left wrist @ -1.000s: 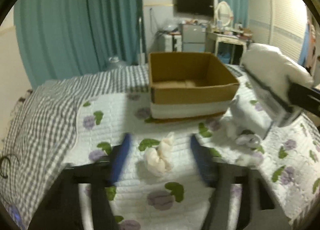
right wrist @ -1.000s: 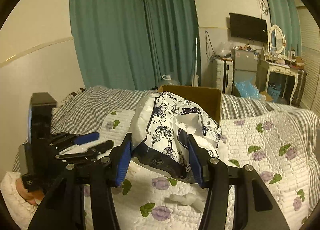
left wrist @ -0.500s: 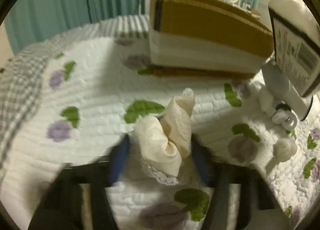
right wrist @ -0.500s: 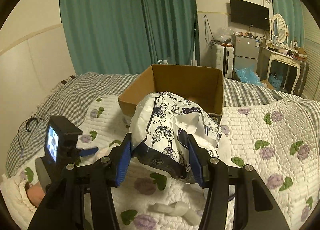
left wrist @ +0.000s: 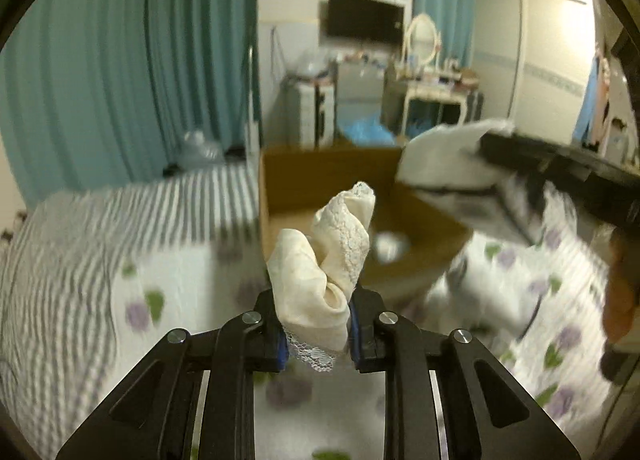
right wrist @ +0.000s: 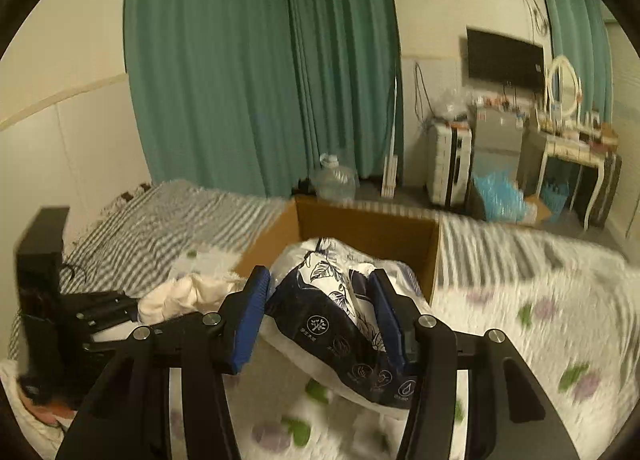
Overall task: Organize soft objects
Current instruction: 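Carry both held items into the cardboard box and open both grippers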
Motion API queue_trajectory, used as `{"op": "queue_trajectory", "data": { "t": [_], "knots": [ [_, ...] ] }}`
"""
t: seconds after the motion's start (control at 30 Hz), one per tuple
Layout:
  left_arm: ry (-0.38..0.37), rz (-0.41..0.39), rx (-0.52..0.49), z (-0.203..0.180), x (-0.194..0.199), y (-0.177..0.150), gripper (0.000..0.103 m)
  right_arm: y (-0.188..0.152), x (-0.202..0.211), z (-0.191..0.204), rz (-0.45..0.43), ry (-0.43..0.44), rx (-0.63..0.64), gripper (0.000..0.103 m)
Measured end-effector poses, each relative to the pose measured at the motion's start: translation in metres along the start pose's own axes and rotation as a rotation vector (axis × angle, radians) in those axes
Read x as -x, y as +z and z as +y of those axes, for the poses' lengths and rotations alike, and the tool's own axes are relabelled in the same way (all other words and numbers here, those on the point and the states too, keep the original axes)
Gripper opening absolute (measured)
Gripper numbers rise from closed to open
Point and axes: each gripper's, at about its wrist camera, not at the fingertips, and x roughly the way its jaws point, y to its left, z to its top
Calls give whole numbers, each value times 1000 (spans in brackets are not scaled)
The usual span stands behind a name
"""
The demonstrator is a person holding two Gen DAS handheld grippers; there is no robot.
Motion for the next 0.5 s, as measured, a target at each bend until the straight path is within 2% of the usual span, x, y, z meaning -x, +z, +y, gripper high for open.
{"op": "queue_trajectory", "data": {
  "t": [0.1,0.23,0.37,0.4,0.43,0.5],
  "knots": [
    [68,-41,-16,-3,-18,28,22,21,-14,-2,-18,-15,22,51],
    [63,-28,10,2,-57,42,24,34,-53,-18,-6,-5,-9,51],
    [64,15,-4,4,-94,41,26,30,-89,-29,26,-11,-11,51],
    [47,23,-2,5,-99,41,35,28,-95,-32,29,-9,-11,52],
    [33,34,2,7,-105,41,56,26,-101,-35,29,-7,-16,53],
    [39,22,12,8,-108,40,84,22,-108,-43,32,3,-38,63]
  ]
}}
